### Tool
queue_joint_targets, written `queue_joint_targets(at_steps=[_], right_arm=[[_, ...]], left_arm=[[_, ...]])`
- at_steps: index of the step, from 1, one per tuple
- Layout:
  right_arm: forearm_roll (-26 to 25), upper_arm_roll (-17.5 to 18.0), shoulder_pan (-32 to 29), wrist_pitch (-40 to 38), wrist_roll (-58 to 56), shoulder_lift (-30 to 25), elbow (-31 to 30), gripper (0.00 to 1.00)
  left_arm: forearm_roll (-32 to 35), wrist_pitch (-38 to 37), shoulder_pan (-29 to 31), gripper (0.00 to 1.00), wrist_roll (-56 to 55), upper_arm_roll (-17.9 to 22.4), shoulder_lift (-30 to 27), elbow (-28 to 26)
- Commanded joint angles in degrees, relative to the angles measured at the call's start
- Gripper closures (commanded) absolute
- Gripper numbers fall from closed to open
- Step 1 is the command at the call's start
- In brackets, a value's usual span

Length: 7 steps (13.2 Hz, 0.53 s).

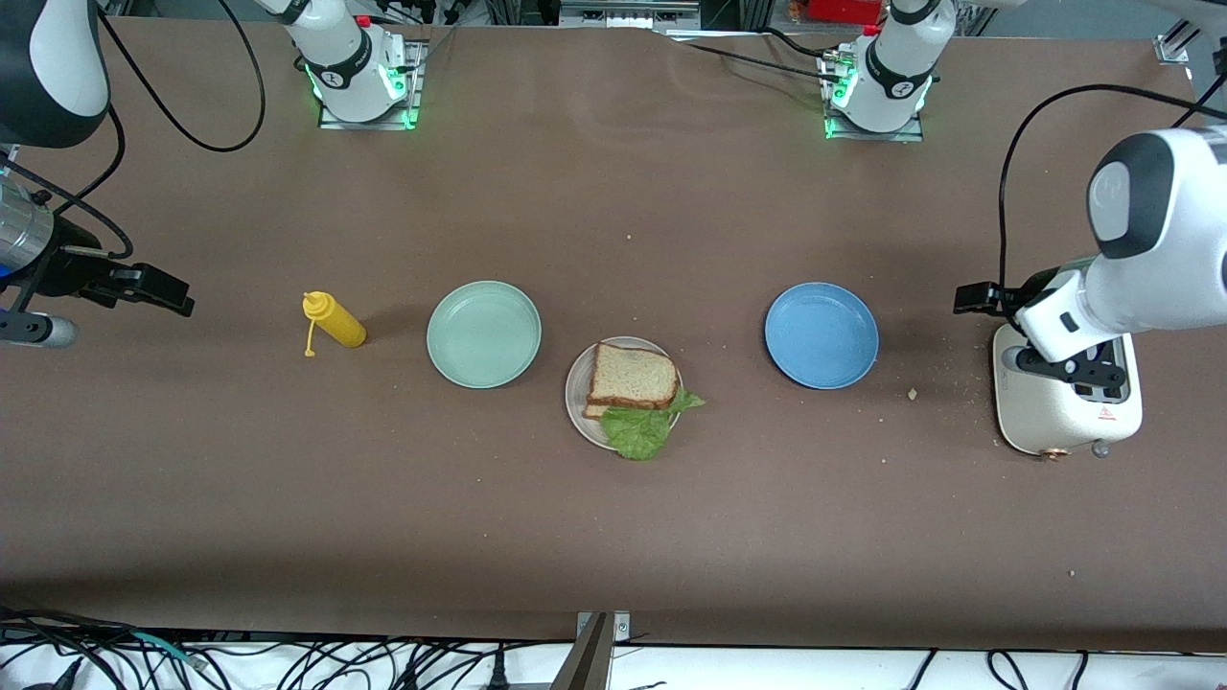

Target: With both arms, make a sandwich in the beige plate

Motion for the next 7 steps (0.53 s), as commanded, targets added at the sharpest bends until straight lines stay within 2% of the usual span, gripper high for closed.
queue_joint_targets(at_steps=[1, 6, 7], right_arm=[[-0.72, 0.27, -0.32, -0.58, -0.59, -0.4, 0.39, 0.0], [-0.81, 0.27, -0.32, -0.41, -0.5, -0.49, 0.48, 0.0], [-0.46, 0.27, -0.32, -0.4, -0.5, -0.49, 0.48, 0.0]], left_arm=[[2.57, 0.94, -0.04, 0.0, 2.52, -0.14, -5.03, -2.93], [3.18, -3.96, 0.85, 0.0, 3.86, 0.38, -8.64, -1.97], [6.4, -4.68, 0.85, 0.0, 3.25, 0.12, -9.95, -1.61]])
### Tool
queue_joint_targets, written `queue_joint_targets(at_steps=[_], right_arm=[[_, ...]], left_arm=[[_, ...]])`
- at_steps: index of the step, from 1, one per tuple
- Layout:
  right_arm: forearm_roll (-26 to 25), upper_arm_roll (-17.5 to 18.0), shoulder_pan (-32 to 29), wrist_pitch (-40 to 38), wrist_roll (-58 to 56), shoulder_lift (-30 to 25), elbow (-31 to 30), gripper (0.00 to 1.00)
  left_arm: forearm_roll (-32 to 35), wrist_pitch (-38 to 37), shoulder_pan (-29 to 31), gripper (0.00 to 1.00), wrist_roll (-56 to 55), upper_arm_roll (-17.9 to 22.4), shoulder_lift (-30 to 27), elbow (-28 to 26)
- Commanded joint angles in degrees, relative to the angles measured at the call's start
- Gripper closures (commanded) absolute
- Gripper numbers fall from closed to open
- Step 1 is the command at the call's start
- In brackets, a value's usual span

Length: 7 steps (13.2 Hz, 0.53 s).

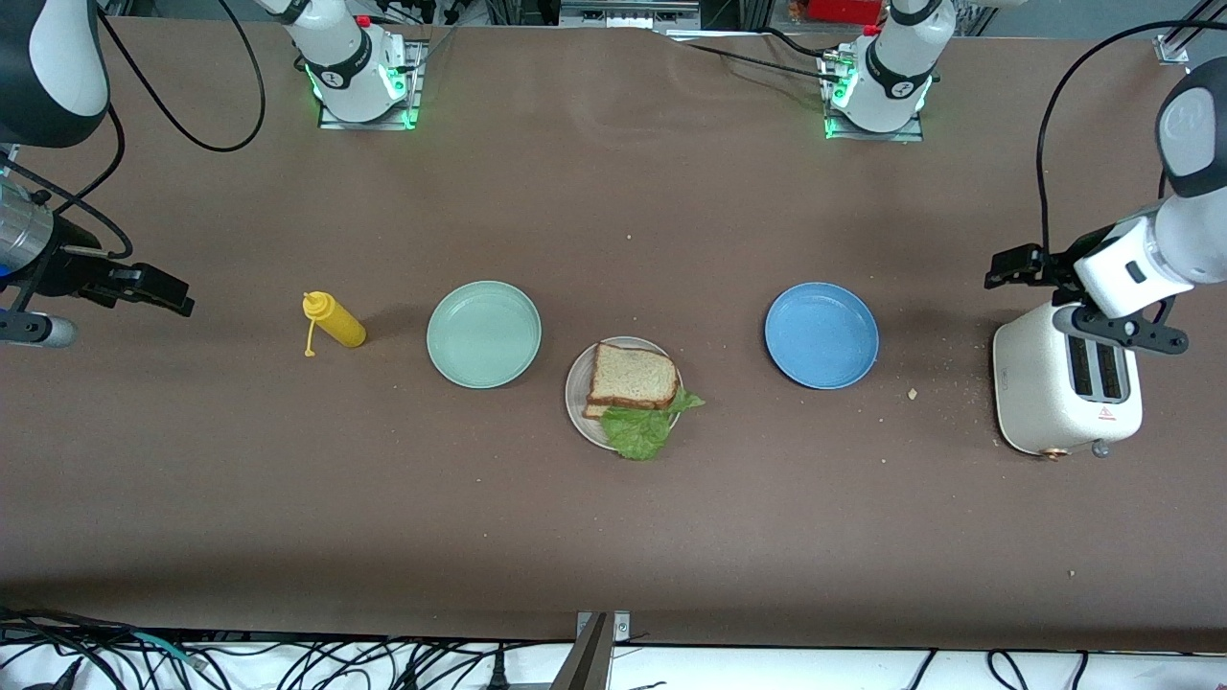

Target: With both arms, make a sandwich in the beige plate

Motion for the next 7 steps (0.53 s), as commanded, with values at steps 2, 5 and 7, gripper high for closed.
queue_joint_targets(at_steps=[2, 5, 7], right_arm=[[-0.28, 0.27, -0.32, -0.32, -0.33, -0.48, 0.49, 0.0], [-0.72, 0.27, -0.32, -0.23, -0.59, -0.48, 0.58, 0.0], [-0.02, 0.27, -0.32, -0.05, -0.33, -0.39, 0.58, 0.0]], left_arm=[[7.48, -2.07, -0.21, 0.0, 0.11, -0.57, -5.27, -0.73], [7.57, -5.23, -0.21, 0.0, 0.02, -0.92, -6.16, 1.72], [7.66, -7.68, -0.29, 0.0, 0.02, -1.01, -5.98, 4.62]])
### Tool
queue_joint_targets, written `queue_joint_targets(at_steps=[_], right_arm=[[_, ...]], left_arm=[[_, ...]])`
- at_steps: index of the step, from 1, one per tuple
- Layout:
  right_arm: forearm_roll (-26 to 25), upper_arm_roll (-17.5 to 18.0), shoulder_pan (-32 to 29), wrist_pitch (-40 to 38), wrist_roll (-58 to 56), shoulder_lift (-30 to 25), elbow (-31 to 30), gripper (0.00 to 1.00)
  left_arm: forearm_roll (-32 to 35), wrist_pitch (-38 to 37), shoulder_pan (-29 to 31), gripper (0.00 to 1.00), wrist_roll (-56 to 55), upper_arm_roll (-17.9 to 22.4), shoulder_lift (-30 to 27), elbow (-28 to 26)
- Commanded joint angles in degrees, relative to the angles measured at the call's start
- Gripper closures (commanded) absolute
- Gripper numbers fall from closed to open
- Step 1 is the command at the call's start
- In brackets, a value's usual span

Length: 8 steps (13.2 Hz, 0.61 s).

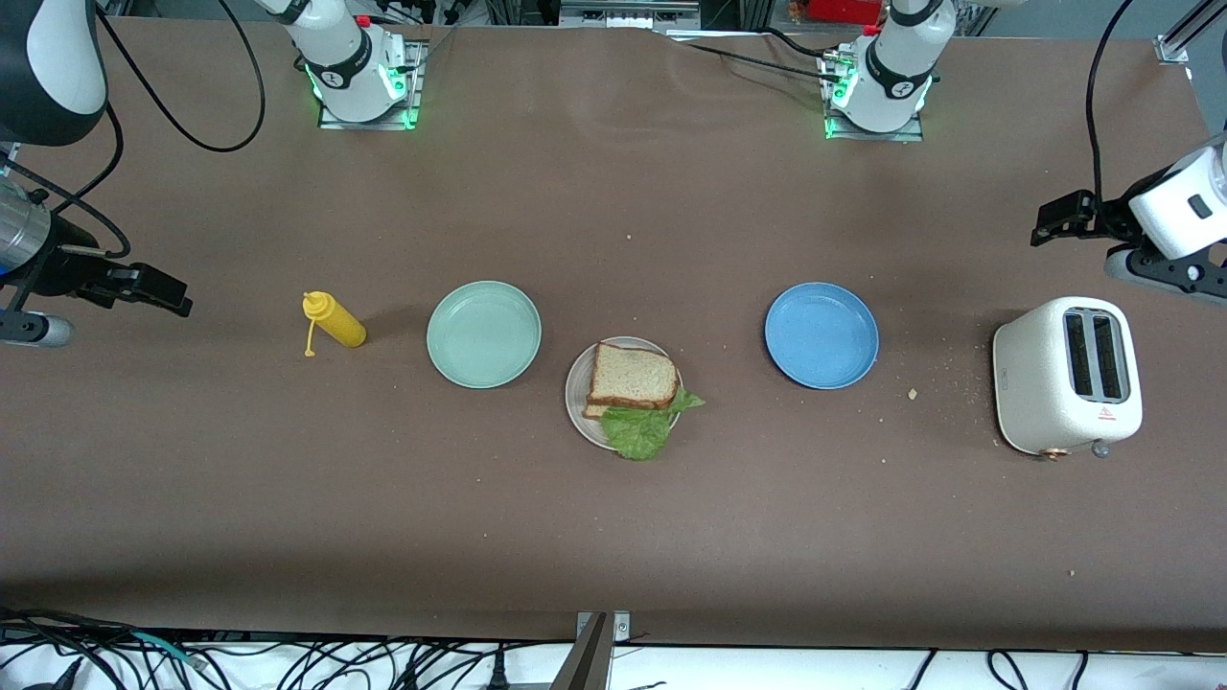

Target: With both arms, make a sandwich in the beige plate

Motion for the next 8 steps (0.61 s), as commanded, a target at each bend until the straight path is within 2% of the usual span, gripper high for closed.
queue_joint_targets(at_steps=[1, 5, 8], right_arm=[[-0.02, 0.27, -0.32, -0.11, 0.02, -0.38, 0.32, 0.0], [-0.02, 0.36, -0.15, -0.19, 0.03, -0.38, 0.32, 0.0], [-0.02, 0.36, -0.15, -0.19, 0.2, -0.38, 0.32, 0.0]], left_arm=[[2.19, -3.64, -0.36, 0.0, -0.06, -0.45, -0.11, 3.84], [2.97, -6.9, -0.36, 0.0, -0.33, -0.45, -0.02, 7.53], [3.15, -6.99, -0.71, 0.0, -0.24, -0.45, 0.33, 7.71]])
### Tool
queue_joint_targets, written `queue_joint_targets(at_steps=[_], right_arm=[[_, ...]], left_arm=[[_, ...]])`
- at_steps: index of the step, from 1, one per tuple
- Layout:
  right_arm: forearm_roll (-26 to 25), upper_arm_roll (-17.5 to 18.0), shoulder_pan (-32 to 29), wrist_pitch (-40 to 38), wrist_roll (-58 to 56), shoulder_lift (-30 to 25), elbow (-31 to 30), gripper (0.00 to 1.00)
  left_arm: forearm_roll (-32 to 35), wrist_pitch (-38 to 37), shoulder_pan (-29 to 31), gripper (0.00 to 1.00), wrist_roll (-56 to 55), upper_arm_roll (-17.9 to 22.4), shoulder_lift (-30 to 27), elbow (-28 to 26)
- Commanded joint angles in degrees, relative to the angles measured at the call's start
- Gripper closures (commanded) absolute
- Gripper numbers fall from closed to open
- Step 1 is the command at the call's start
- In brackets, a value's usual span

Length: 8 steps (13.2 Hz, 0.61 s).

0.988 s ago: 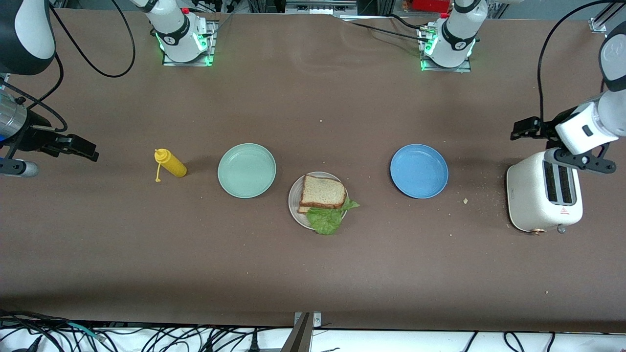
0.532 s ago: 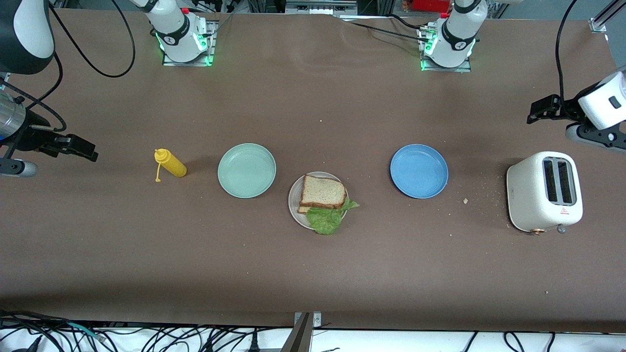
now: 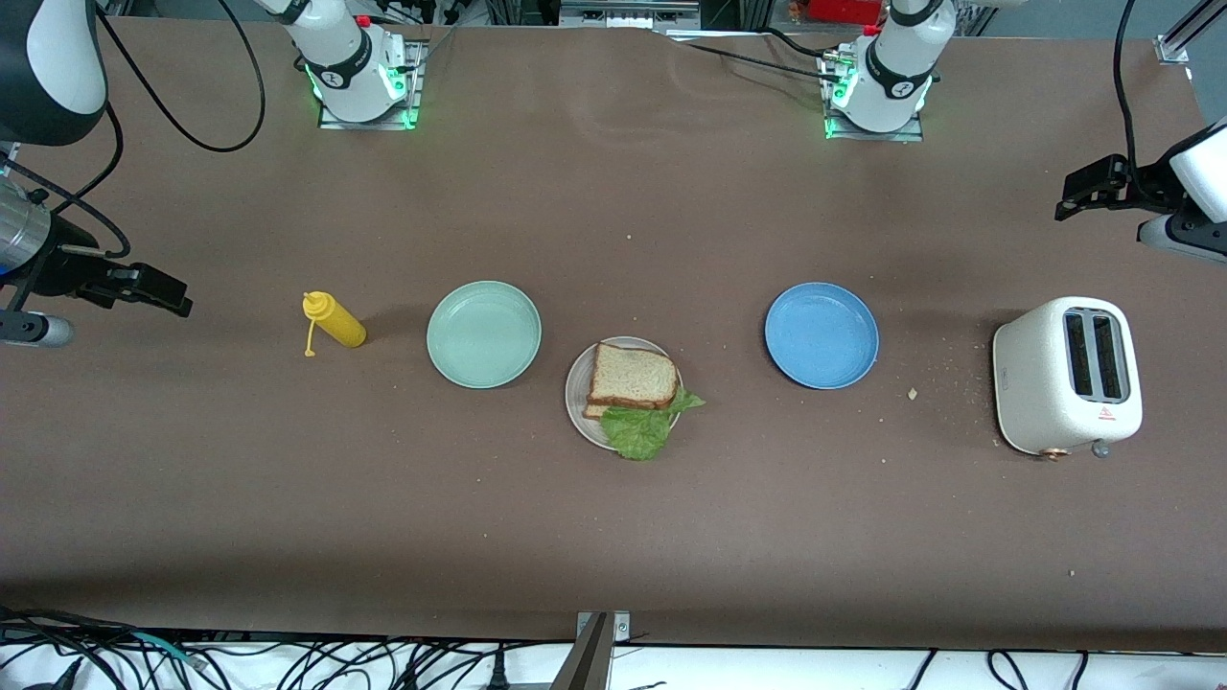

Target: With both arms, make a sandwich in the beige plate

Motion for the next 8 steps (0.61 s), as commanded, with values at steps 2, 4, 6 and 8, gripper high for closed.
queue_joint_targets(at_steps=[2, 4, 6, 8], right_arm=[[-0.02, 0.35, -0.24, -0.21, 0.27, -0.38, 0.4, 0.0], [-0.02, 0.35, -0.16, -0.21, 0.27, -0.38, 0.32, 0.0], [-0.02, 0.35, -0.24, -0.21, 0.27, -0.38, 0.32, 0.0], [0.07, 0.35, -0.24, -0.12, 0.18, -0.38, 0.32, 0.0]], left_arm=[[2.16, -0.02, -0.52, 0.0, -0.27, -0.01, 0.64, 1.13], [2.16, 1.47, -0.52, 0.0, -0.27, 0.08, 1.0, 0.87], [2.25, 1.65, -0.52, 0.0, -0.18, 0.08, 1.0, 0.78], [2.25, 2.88, -0.52, 0.0, -0.27, 0.08, 0.82, 0.51]])
